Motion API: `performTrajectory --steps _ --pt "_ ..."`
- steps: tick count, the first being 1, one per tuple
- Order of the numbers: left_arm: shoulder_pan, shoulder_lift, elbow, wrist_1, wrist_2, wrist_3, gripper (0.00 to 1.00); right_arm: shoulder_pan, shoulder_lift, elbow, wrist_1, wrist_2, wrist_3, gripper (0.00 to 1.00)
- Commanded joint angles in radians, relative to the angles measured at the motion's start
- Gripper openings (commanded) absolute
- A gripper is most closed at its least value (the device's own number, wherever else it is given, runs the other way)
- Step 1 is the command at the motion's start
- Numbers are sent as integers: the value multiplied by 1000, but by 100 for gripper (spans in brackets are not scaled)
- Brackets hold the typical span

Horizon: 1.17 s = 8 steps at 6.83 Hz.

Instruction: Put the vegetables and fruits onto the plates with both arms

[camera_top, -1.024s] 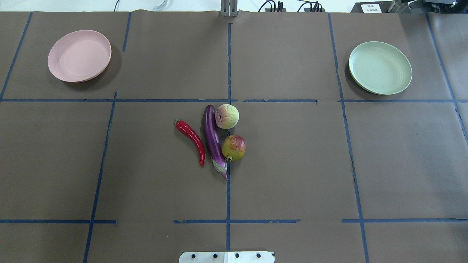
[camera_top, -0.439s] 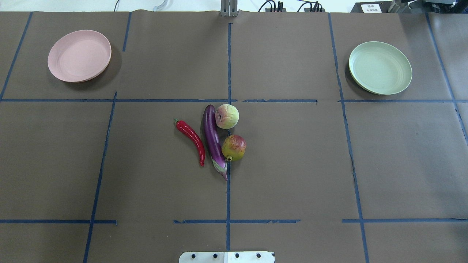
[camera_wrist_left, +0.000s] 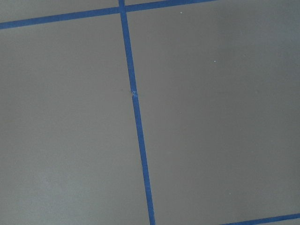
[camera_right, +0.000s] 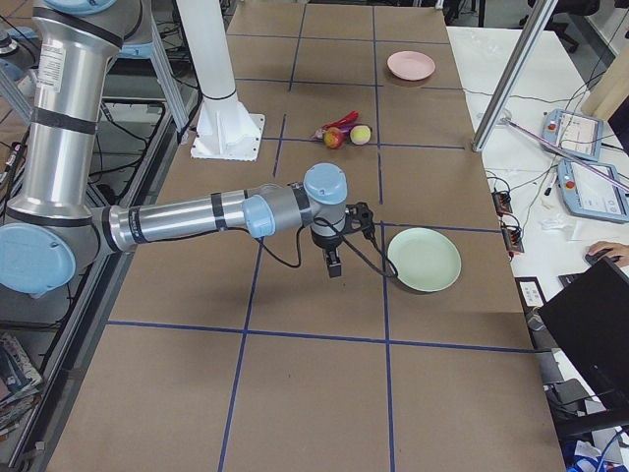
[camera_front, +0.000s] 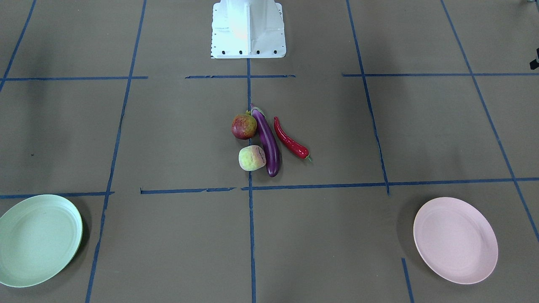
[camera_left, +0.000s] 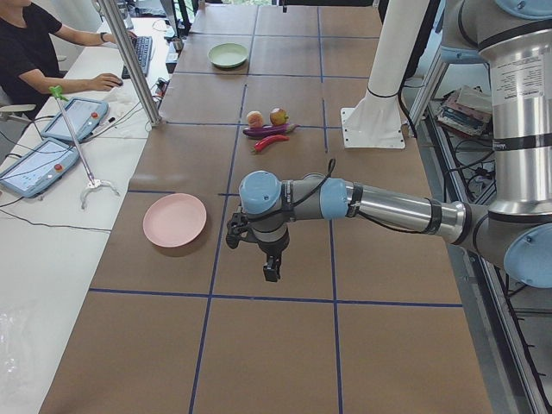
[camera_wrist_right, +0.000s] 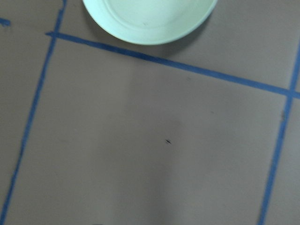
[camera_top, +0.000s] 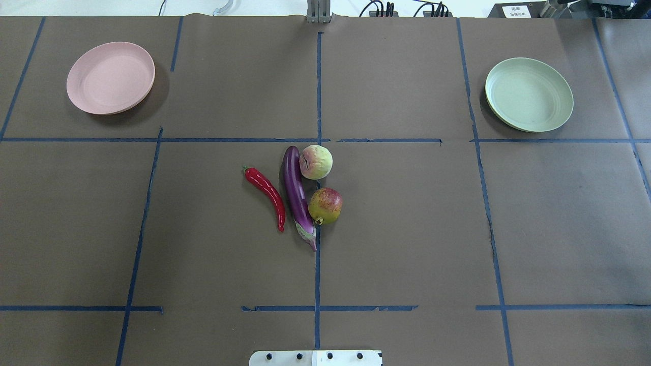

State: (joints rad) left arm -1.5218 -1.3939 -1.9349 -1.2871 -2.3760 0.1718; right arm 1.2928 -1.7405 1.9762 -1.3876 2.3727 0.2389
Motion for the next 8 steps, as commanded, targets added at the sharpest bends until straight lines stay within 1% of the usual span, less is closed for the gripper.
performTrajectory --steps 1,2,3,4,5,6,7,8 --pt "0 -2 -3 0 0 0 100 -190 215 -8 29 -6 345 99" --pt "0 -2 -3 0 0 0 100 -281 316 -23 28 -35 472 99" --pt "0 -4 -4 0 0 0 100 -373 452 -75 27 -118 602 99" --pt "0 -5 -6 -1 0 0 100 -454 569 -144 28 -177 729 99" --pt "0 -5 -6 -1 0 -1 100 -516 672 -214 28 -263 784 98" --pt "0 -5 -9 -1 0 -2 100 -565 793 -334 32 -327 848 98" --pt "0 -5 -18 0 0 -2 100 -590 890 -433 36 -366 888 98" --pt "0 -5 -18 -1 0 -2 100 -605 964 -513 38 -391 919 98"
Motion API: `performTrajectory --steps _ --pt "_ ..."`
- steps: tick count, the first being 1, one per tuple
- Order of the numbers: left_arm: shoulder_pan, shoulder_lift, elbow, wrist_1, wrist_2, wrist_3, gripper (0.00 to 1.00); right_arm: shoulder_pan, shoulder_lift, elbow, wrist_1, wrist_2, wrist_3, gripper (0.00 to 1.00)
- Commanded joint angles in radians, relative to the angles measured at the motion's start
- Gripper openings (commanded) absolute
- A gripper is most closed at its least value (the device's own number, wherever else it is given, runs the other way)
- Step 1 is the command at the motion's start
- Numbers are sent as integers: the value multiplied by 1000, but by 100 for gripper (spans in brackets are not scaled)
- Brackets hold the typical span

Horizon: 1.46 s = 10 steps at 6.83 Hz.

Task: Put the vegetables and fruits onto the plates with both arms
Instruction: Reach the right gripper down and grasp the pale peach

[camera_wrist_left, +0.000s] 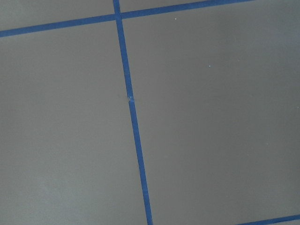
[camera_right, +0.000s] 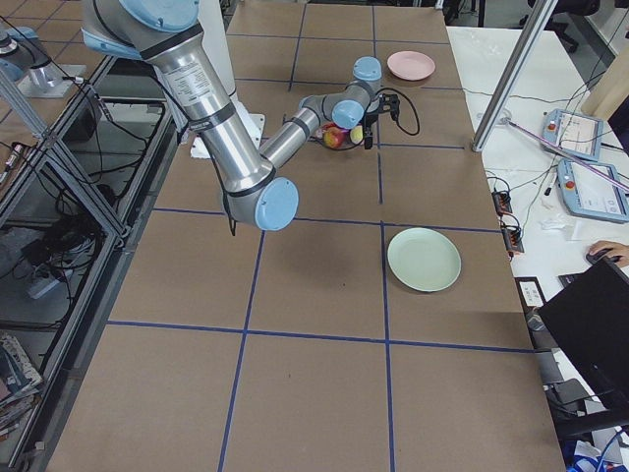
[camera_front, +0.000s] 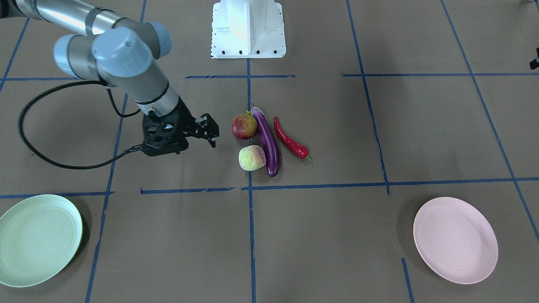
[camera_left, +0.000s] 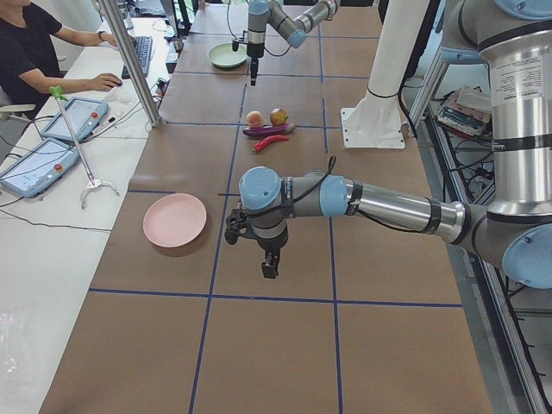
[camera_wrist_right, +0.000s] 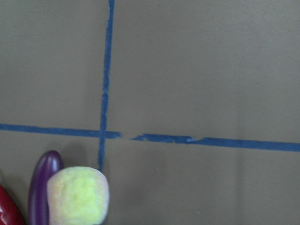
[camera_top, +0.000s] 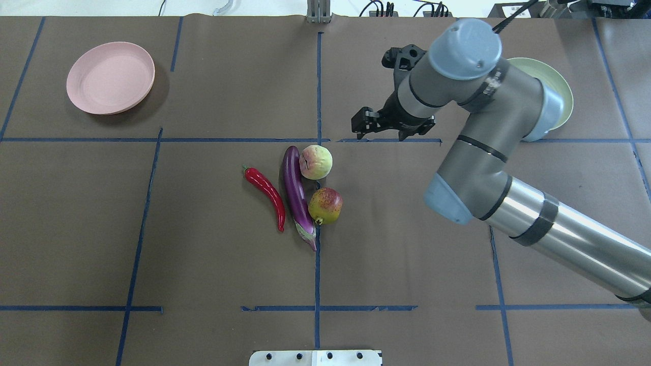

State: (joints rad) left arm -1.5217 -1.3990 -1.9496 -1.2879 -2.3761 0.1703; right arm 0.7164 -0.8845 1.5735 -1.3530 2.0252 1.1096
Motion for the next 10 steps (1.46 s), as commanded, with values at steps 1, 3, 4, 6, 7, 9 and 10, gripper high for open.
performTrajectory --steps 1,3,4,6,7,9,10 --pt "0 0 -8 1 0 0 100 -60 174 -194 3 -75 49 98" --pt "0 0 -15 1 -2 0 100 -92 202 -254 5 -111 47 98" --pt "0 1 -19 1 0 -2 100 -115 200 -263 9 -140 47 97" --pt "0 2 -19 1 0 -2 100 -135 202 -280 32 -154 49 97" --pt "0 3 -19 1 0 -2 100 -144 200 -299 34 -155 47 97" --pt "-2 5 -19 1 0 0 100 -147 202 -325 66 -158 48 90" --pt "0 5 -20 1 -2 -2 100 -146 202 -326 67 -158 55 63"
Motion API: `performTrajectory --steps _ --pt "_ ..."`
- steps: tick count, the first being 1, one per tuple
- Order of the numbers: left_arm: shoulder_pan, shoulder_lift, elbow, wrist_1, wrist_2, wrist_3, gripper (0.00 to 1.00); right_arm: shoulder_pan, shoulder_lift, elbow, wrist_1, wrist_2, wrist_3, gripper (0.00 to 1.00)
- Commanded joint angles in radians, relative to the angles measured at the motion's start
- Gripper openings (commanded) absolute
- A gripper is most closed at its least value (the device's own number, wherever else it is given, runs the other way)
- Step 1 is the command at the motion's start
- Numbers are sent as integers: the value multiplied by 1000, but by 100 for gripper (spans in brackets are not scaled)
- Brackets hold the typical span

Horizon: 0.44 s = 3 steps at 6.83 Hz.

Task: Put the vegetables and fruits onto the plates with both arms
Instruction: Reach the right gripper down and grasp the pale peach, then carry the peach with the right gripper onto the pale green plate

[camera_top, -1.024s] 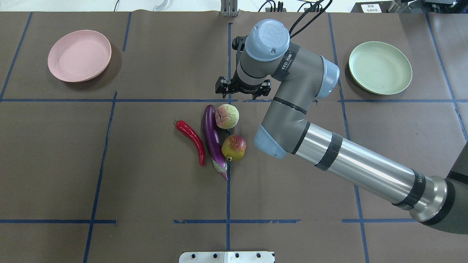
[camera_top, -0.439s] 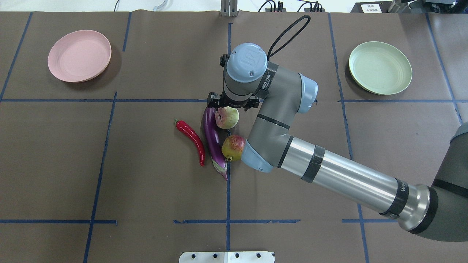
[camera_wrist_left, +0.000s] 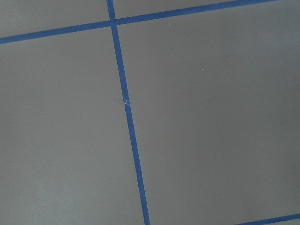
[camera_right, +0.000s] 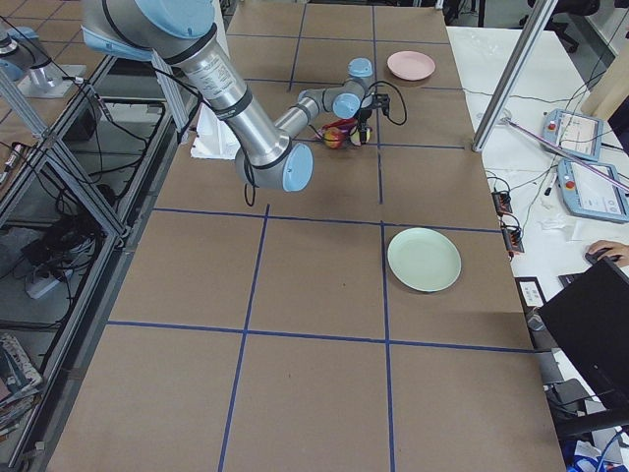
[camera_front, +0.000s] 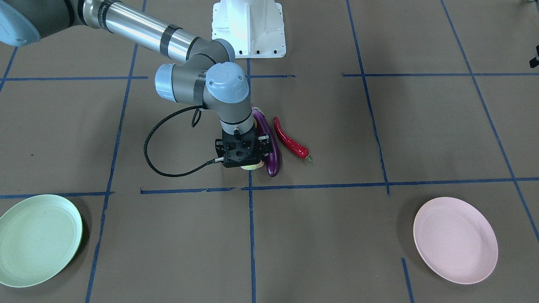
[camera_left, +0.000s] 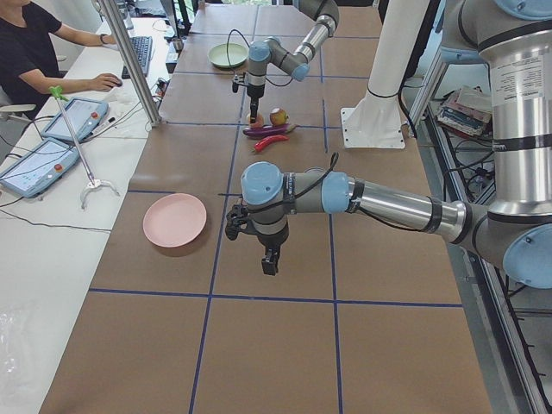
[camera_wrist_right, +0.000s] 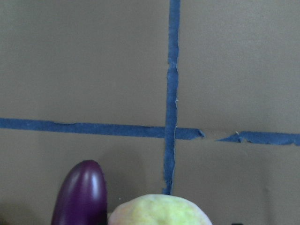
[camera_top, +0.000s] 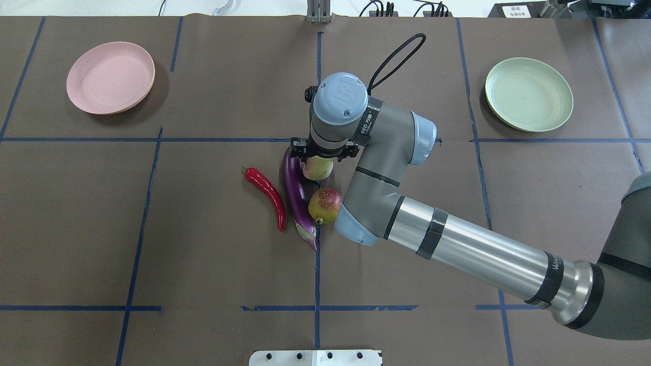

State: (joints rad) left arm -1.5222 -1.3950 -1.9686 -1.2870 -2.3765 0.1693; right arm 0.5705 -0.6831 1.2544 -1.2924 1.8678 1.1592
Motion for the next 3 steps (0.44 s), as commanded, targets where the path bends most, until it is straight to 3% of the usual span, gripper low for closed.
performTrajectory --steps 1,3 --pt "1 1 -1 0 -1 1 100 0 1 -7 8 1 28 6" --pt "1 1 -3 0 -1 -1 100 43 -6 32 32 20 31 0"
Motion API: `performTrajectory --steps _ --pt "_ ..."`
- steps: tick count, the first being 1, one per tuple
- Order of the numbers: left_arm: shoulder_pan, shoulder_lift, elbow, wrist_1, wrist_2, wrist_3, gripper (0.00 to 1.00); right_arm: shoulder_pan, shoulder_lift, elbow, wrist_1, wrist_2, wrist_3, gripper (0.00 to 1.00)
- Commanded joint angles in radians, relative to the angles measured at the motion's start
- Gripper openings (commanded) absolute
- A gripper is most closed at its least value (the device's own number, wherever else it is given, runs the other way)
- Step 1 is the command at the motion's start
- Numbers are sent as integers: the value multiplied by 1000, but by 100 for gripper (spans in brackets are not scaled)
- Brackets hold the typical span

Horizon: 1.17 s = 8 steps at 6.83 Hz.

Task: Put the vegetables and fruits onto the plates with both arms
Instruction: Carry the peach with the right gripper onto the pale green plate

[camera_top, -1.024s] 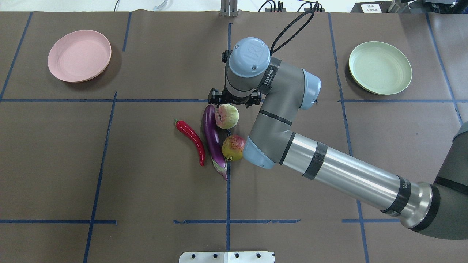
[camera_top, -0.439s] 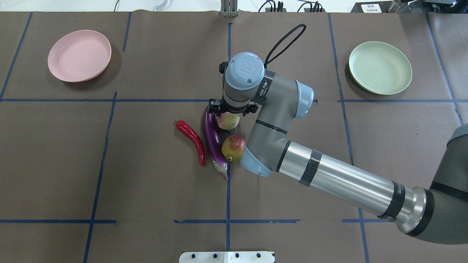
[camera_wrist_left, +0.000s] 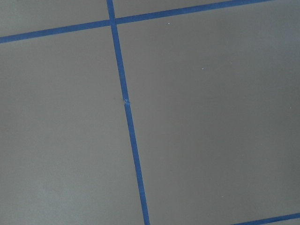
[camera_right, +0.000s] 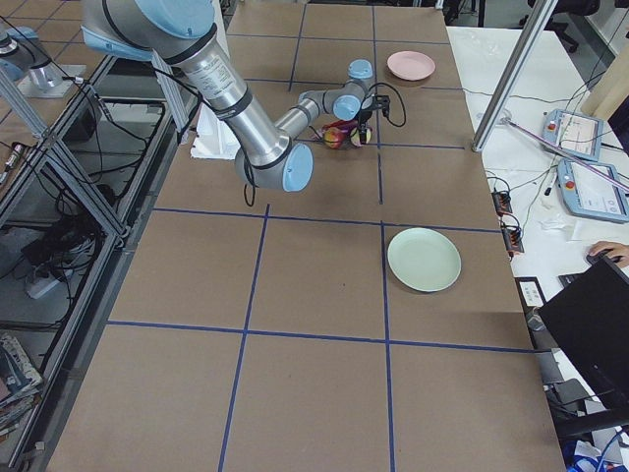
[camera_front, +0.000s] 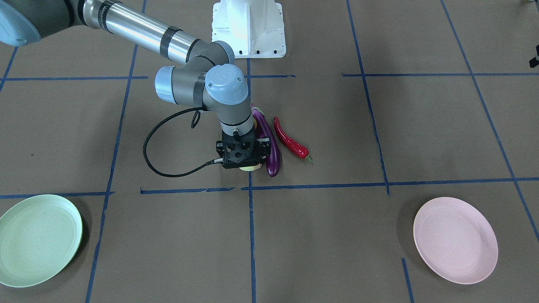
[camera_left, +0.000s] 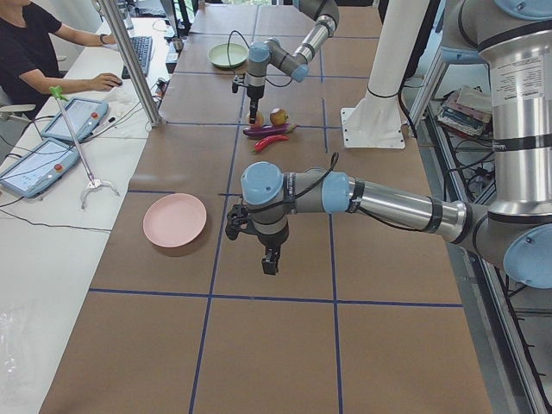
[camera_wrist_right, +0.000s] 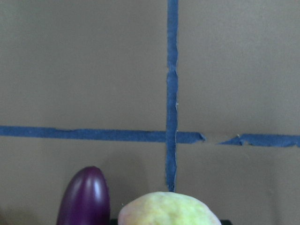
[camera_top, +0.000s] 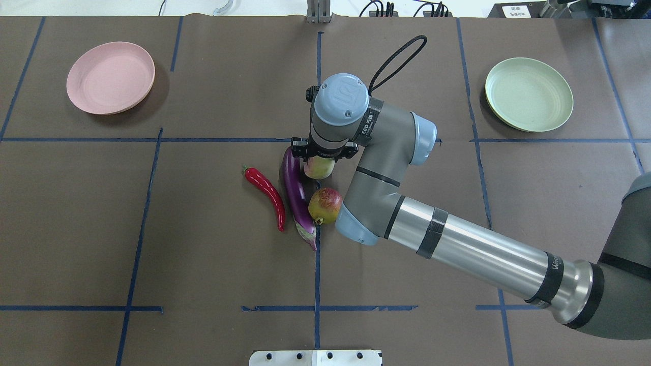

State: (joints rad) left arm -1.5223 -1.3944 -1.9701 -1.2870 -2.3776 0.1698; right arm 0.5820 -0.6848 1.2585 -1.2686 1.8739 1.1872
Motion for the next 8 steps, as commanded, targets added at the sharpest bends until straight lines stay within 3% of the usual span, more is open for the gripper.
performTrajectory --steps 1,2,4,6,8 --pt "1 0 0 0 1 -1 100 120 -33 60 -1 89 2 0" --pt "1 0 -1 0 0 -1 100 203 -71 65 5 155 -15 0" --pt "-1 0 -1 0 -26 -1 100 356 -180 67 11 165 -117 0" --pt "-1 2 -4 -2 -28 1 100 554 -313 46 8 316 -385 0" --pt "-1 2 -7 -2 -28 2 100 625 -332 -103 11 334 -485 0"
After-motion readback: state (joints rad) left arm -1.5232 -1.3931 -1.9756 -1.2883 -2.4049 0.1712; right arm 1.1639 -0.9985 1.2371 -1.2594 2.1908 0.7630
